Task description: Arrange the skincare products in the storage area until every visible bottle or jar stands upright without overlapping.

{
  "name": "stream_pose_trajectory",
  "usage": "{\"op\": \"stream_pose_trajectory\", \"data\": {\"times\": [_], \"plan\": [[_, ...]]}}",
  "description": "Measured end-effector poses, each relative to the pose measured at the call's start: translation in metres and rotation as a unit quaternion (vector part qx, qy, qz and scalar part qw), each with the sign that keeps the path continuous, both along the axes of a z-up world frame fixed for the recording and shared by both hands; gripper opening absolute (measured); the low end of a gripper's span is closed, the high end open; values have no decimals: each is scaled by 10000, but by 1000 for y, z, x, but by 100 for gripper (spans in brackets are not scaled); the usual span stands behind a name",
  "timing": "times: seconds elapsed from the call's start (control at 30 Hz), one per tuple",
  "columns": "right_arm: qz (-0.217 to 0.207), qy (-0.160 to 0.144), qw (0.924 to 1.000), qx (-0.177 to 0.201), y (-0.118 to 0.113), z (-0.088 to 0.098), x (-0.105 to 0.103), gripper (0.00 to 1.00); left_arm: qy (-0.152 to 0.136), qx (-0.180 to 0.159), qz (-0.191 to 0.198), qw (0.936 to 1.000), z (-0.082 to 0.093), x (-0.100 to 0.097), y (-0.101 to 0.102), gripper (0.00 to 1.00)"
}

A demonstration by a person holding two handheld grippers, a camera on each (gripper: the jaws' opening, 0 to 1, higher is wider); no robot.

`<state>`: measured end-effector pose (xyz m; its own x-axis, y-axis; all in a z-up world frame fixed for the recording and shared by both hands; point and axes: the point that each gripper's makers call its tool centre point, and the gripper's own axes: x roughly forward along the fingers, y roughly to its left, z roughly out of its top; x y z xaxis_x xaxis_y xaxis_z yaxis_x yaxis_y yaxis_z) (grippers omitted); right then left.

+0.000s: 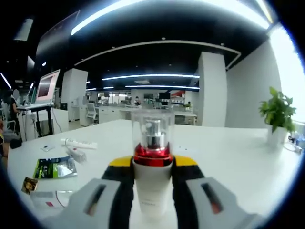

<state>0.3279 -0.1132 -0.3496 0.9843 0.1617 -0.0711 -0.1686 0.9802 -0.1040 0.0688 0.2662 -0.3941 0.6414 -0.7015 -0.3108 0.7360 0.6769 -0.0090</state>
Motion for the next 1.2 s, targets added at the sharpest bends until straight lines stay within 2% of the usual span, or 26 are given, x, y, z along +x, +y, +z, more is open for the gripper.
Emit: {"op": "stream_pose_trajectory", "data": {"times": [0.47,0.8,0.87,1.2], "plan": [[-397,-3,9992,86,-9,-18,-10,29,44,22,38,10000,-3,-1,2,75],[-590,-145,9981,-48,-5,-11,-20,30,67,31,30,10000,-5,-1,1,75],[-726,-98,9973,-1,-7,-11,-23,30,68,27,20,10000,-5,-1,0,75],[-890,-80,9957,236,-13,-14,-29,30,60,37,28,10000,-5,-2,2,74]]}}
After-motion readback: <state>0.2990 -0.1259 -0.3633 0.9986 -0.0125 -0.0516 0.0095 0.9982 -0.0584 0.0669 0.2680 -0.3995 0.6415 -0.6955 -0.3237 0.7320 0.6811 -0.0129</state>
